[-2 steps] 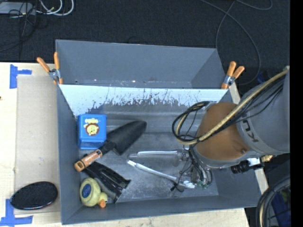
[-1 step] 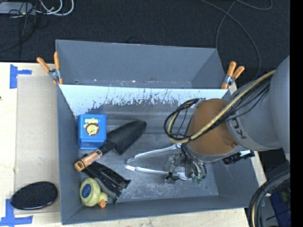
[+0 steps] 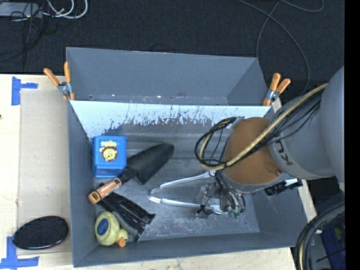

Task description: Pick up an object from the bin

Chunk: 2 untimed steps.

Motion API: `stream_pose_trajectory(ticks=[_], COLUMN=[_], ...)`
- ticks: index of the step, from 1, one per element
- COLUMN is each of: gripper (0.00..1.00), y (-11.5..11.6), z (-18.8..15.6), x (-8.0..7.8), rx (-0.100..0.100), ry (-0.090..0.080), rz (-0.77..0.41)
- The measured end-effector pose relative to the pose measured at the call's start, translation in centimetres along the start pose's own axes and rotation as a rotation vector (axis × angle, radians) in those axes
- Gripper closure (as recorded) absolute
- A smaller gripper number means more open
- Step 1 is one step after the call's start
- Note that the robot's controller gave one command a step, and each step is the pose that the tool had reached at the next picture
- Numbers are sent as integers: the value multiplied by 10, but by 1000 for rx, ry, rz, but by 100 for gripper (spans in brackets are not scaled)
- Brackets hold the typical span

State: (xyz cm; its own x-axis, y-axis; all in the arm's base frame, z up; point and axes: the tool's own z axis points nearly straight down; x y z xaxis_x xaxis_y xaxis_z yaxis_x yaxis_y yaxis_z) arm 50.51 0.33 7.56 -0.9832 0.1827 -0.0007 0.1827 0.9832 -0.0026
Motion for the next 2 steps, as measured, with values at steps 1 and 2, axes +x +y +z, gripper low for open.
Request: stream_pose_trajectory(ticks=[1,2], gripper=[100,100], y=[-3,-3], z=[-66,-140], x=[-6,2], rx=[1,2], ry=[6,15], rz=[-16,-14])
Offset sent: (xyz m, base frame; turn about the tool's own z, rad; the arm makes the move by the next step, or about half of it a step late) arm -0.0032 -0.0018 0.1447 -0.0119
